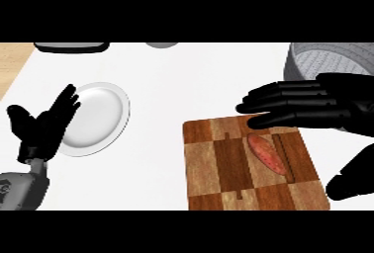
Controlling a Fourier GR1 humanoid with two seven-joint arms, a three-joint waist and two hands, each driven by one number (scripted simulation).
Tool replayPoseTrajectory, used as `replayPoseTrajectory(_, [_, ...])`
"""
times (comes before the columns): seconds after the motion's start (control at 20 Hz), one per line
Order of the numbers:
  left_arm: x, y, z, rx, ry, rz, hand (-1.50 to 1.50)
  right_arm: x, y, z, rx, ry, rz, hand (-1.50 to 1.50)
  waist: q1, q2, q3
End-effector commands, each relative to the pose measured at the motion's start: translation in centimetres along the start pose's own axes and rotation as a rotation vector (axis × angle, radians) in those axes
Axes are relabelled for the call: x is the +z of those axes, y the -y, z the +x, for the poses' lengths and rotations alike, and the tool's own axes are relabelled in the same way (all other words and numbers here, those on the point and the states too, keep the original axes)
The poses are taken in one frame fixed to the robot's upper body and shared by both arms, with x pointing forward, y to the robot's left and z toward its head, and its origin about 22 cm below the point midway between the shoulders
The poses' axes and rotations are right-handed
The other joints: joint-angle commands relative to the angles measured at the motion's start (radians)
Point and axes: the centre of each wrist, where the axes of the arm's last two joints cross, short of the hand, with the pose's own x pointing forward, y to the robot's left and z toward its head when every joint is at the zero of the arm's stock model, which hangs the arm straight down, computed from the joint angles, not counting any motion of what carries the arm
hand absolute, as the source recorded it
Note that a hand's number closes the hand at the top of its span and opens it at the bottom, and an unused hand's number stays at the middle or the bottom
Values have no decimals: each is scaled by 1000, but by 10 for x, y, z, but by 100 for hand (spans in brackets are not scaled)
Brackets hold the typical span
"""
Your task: Pick the sweet potato from the cutting board and place it in the basket
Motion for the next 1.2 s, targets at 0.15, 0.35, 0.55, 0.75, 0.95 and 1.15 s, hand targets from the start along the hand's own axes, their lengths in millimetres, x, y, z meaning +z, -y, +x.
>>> replayPoseTrajectory(0.15, [2, -2, -7, -2, 1, -11, 0, 2, 68, 8, 142, -203, 92, -150, 9, 2, 0])
replayPoseTrajectory(0.35, [-7, -1, 11, -10, -5, -4, 0, 4, 80, -1, 83, -254, 299, -150, 20, 7, 1])
replayPoseTrajectory(0.55, [-8, -4, 4, 8, 16, -11, 0, 18, 75, -18, 38, -244, 320, -150, 18, 12, 2])
replayPoseTrajectory(0.75, [-8, 14, 9, -7, 10, -22, 0, 31, 89, -21, -55, -191, 302, -150, 20, 11, 2])
replayPoseTrajectory(0.95, [-6, 1, 12, -1, 23, -17, 0, 58, 80, -41, -112, -155, 184, -150, 28, 15, 4])
replayPoseTrajectory(1.15, [-12, 8, 10, 8, 12, -37, 0, 59, 47, -70, -161, -152, 159, -150, 23, 17, 5])
